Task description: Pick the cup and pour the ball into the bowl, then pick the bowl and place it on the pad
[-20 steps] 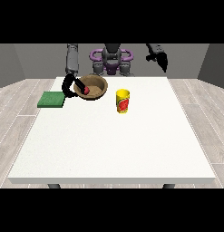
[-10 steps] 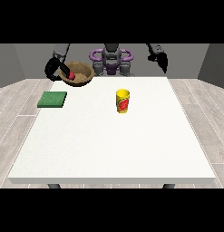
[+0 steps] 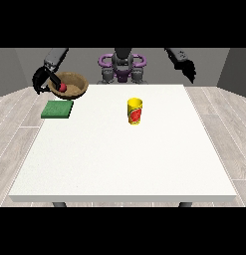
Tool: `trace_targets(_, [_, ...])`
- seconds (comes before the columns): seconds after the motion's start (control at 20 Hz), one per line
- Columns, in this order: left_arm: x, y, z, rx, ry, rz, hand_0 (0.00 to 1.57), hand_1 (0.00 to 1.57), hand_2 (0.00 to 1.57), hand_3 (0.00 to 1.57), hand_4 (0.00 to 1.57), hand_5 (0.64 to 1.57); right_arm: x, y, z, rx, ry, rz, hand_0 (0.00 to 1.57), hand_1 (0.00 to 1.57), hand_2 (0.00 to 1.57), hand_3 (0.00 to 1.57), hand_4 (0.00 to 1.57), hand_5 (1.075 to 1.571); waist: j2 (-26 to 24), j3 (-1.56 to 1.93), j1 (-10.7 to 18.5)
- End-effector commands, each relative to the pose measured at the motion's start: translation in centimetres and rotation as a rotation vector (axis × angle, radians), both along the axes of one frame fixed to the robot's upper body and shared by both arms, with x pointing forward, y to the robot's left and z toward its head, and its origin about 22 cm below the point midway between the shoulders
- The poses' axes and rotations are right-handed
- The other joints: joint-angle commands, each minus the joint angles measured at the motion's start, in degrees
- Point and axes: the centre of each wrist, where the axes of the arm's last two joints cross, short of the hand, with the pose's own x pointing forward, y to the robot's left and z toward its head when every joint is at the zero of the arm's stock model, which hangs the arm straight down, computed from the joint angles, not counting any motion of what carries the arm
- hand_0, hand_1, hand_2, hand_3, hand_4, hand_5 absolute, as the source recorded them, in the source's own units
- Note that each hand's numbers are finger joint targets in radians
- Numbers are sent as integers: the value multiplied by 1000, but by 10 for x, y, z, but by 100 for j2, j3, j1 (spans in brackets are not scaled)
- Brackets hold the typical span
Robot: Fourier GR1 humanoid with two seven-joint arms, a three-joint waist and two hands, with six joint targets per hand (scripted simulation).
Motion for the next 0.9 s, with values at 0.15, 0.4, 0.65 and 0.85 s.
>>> trace_targets(0.15, [-7, 119, 82, -29, -163, 72, 0, 0, 0, 0, 1296, 1571, -20, -26, -10, 22, -109, -64, 1571, 1571, 1571, 0, 864, 1570, 543, 2, 257])
trace_targets(0.4, [-33, 169, 74, -45, -215, 97, 0, 0, 0, 0, 1248, 1569, -14, -36, 12, 25, -185, -77, 1571, 1571, 1571, 0, 793, 1566, 916, -2, 230])
trace_targets(0.65, [-40, 202, 83, -53, -208, 148, 0, 0, 0, 0, 1187, 1557, 0, -8, 15, -1, -167, -60, 1571, 1571, 1571, 0, 685, 1567, 873, -7, -54])
trace_targets(0.85, [-25, 176, 101, -22, -245, 81, 0, 0, 0, 0, 1188, 1558, -14, -63, 32, -16, -180, -224, 1218, 1218, 1411, 1299, 0, 1553, 1096, 4, 277])
